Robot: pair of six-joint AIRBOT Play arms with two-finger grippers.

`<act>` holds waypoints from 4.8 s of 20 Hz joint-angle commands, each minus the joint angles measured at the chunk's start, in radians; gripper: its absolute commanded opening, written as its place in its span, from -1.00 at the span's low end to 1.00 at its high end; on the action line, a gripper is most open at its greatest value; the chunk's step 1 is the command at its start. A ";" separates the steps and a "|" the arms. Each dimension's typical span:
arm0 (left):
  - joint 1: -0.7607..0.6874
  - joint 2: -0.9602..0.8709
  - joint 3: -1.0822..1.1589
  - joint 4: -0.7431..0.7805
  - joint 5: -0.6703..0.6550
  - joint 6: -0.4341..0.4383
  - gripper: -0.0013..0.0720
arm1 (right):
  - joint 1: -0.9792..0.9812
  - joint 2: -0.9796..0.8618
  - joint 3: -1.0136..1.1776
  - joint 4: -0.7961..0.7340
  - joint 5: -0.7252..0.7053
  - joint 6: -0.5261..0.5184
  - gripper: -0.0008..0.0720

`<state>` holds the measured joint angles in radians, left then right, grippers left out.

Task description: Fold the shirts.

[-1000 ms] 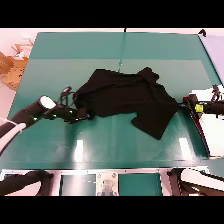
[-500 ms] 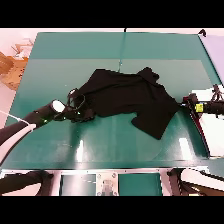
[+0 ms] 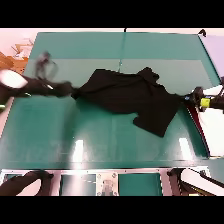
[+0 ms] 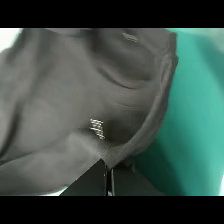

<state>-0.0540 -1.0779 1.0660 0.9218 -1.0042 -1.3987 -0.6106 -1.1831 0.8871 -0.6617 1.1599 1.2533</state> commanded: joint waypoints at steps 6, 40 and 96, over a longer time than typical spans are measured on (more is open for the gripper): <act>0.254 0.167 0.687 0.041 -0.243 0.046 -0.91 | -0.021 0.350 0.373 0.384 0.056 0.034 -0.95; 0.069 -0.504 0.270 -0.183 0.332 0.117 -0.90 | 0.180 -0.423 0.290 0.340 -0.383 -0.200 -0.94; 0.114 -0.593 0.464 0.199 -0.484 0.002 0.86 | 0.002 -0.383 0.539 -0.402 0.221 0.076 -0.59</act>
<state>0.0536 -1.6711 1.5028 1.1000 -1.3220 -1.3830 -0.5831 -1.6474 1.4891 -1.0397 1.3518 1.2991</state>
